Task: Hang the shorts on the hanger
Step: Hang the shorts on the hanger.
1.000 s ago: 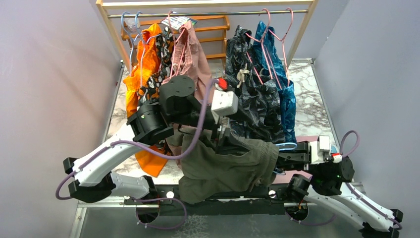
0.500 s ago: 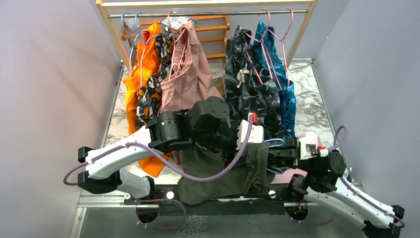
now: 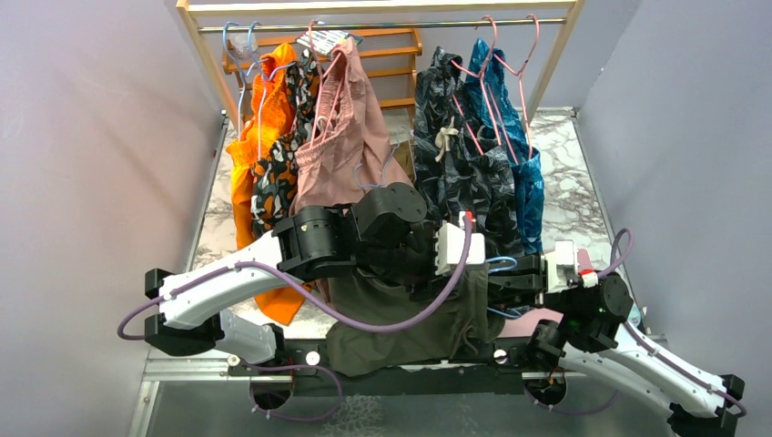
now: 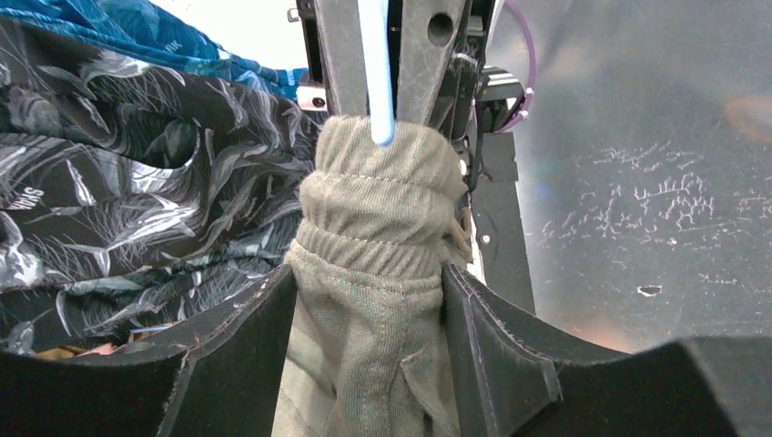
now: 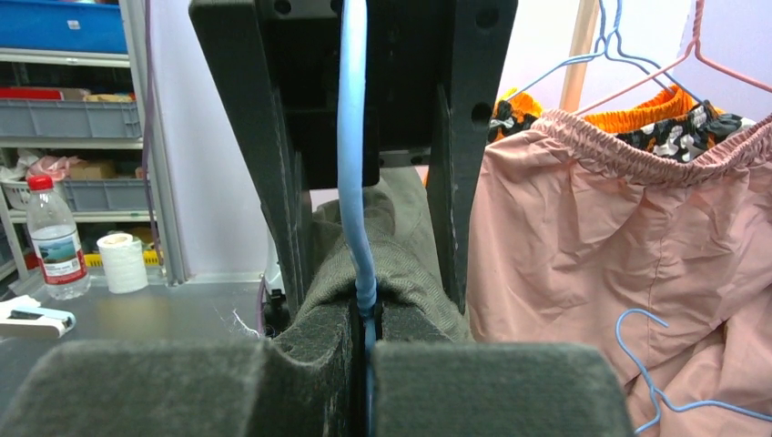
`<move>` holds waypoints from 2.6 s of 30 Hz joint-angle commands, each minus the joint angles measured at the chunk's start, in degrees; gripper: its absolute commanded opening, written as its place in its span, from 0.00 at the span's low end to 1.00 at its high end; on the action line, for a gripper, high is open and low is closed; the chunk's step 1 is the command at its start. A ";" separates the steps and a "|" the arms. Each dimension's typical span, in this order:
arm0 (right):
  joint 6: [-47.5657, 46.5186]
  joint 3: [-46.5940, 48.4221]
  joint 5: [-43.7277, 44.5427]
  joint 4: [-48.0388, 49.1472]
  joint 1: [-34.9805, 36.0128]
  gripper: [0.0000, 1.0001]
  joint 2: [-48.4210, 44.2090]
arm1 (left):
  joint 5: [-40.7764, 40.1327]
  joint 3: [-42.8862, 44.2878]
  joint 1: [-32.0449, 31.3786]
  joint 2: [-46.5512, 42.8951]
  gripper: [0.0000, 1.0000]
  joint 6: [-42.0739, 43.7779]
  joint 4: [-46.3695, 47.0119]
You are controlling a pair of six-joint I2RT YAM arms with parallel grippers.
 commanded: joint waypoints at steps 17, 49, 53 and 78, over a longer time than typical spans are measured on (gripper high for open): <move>-2.19 7.83 -0.44 -5.01 0.32 0.21 1.53 | -2.28 -5.79 -0.23 -3.07 0.00 0.61 1.16; 16.99 21.86 30.75 -48.40 0.36 1.00 -2.50 | -21.66 -17.81 -0.23 -35.58 0.00 -4.81 18.75; 18.76 19.66 31.78 -47.13 0.36 1.00 -1.18 | -20.84 -16.96 -0.23 -37.06 0.00 -5.40 19.70; 15.78 36.23 26.78 -56.26 0.37 0.01 18.12 | -18.02 -15.45 -0.23 -37.97 0.00 -6.18 23.44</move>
